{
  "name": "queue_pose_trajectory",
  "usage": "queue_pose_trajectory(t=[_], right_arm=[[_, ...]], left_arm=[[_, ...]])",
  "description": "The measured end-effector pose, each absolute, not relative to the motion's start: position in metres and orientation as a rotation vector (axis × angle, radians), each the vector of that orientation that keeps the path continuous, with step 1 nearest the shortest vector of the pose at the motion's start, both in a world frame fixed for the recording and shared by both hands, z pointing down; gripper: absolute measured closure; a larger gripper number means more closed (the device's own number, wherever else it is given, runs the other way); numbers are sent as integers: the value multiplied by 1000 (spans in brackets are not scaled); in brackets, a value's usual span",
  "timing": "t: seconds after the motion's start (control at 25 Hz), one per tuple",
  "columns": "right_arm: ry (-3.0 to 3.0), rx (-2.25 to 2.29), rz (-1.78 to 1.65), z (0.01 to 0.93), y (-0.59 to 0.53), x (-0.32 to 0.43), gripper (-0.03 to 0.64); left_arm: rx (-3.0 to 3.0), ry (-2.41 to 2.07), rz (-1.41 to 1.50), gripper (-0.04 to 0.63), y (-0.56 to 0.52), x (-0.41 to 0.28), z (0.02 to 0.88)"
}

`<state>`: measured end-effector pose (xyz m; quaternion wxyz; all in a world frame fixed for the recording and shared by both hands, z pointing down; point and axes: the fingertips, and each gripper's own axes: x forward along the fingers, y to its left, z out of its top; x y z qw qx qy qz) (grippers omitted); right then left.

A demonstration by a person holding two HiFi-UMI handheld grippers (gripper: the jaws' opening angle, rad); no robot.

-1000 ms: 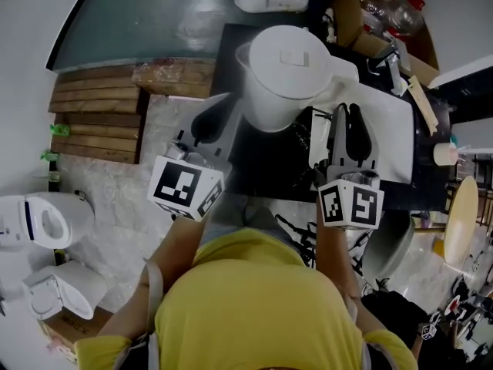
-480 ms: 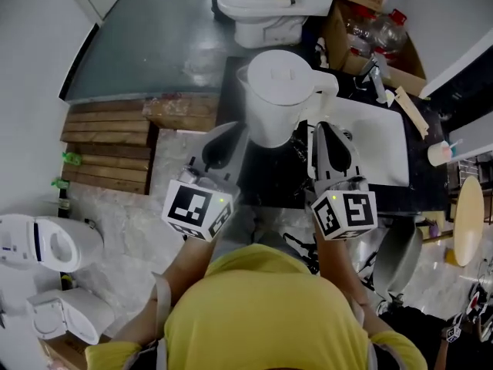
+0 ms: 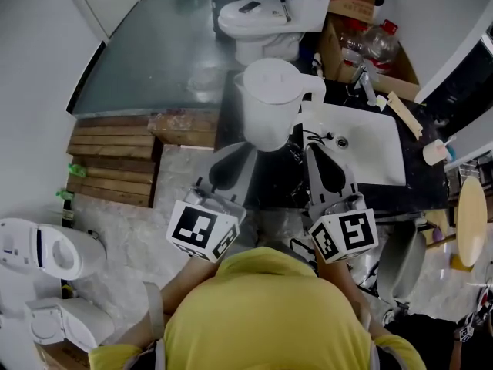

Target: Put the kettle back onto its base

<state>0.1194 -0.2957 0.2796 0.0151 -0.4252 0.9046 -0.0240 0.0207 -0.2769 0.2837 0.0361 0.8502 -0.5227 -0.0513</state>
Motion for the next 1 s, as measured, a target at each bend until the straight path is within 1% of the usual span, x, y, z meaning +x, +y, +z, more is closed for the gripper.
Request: queue_pose_trajectory(t=[0.48,1.0], right_arm=[[2921,-1141,-82,280,-241,110,600],[2915,-1152,-59,281,-241,116,600]], left_arm=[[2626,-1536,-138,565,-239,53,280],[2616,-1511,-114,565,-236,57,285]])
